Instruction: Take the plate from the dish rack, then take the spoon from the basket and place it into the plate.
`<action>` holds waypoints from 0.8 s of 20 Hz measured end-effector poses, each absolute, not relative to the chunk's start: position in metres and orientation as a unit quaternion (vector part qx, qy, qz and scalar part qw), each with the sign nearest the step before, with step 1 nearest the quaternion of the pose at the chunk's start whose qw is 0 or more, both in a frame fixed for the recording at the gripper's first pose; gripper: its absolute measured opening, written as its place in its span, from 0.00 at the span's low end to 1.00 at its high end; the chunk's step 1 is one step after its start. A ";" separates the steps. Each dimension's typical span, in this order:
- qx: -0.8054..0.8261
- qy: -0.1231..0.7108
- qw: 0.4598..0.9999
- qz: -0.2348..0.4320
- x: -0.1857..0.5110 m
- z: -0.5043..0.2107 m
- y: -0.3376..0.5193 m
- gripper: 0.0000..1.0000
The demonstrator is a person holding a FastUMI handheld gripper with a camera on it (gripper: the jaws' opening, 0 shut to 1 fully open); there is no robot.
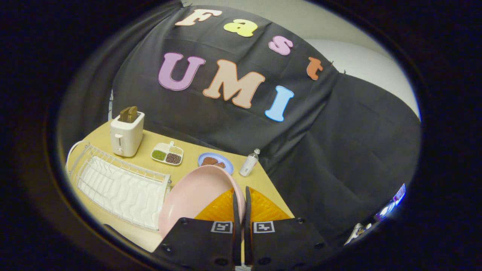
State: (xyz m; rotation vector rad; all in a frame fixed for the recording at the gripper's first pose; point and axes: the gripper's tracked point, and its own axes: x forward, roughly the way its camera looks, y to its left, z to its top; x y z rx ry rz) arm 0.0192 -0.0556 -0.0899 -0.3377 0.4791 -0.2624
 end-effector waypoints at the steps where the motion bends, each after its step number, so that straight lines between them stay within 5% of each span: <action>1: -0.155 0.238 0.950 -0.132 0.014 -0.091 -0.065 0.06; 16: 0.027 0.289 0.949 -0.121 -0.049 -0.187 -0.160 0.06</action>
